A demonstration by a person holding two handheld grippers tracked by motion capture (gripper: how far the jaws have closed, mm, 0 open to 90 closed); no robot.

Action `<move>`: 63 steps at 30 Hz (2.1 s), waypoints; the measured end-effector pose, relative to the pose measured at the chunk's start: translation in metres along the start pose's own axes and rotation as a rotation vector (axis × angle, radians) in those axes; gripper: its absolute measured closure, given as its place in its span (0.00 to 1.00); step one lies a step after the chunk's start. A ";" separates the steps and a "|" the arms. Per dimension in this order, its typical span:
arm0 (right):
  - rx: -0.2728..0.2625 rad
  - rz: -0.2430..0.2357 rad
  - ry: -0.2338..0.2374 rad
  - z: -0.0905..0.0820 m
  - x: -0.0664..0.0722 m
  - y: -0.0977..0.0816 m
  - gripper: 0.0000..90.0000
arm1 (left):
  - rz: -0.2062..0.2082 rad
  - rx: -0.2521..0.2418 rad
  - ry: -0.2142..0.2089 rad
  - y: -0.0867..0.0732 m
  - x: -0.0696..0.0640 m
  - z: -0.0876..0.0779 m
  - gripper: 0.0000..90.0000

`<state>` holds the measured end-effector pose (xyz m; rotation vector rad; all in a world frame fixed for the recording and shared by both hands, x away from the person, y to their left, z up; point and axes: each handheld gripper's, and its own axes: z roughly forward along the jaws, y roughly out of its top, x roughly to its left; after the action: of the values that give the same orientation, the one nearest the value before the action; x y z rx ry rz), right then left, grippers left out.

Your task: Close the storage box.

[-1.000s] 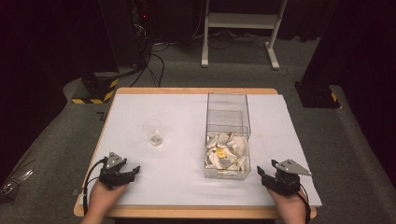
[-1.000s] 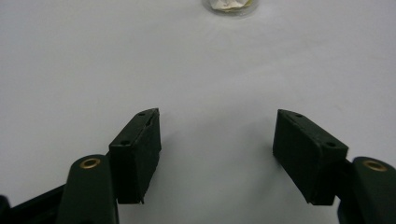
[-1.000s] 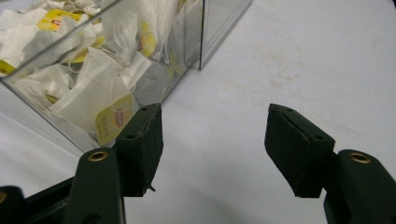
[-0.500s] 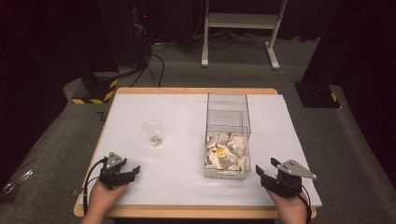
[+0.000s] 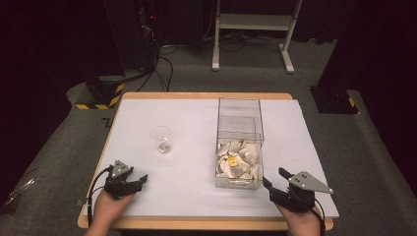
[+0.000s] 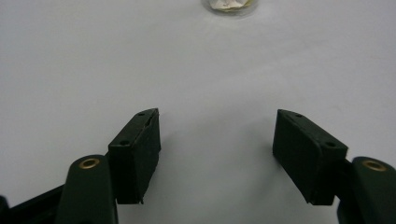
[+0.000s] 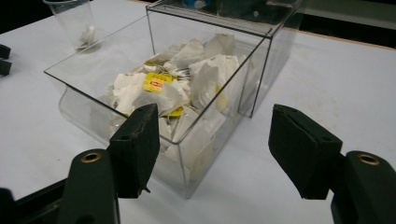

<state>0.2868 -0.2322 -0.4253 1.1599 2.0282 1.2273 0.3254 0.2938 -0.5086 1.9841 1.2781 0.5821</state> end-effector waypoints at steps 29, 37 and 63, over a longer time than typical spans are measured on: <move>0.069 -0.063 0.046 0.027 0.023 -0.020 0.24 | -0.002 0.001 -0.004 0.000 0.000 0.000 0.35; 0.103 -0.092 0.044 0.035 0.026 -0.024 0.25 | -0.002 0.001 -0.004 0.000 0.000 0.000 0.35; 0.080 -0.088 -0.004 0.047 0.019 -0.025 0.22 | -0.002 -0.002 0.000 0.000 0.000 0.000 0.36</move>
<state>0.3026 -0.2002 -0.4690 1.0954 2.1187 1.1098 0.3255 0.2943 -0.5090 1.9809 1.2788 0.5819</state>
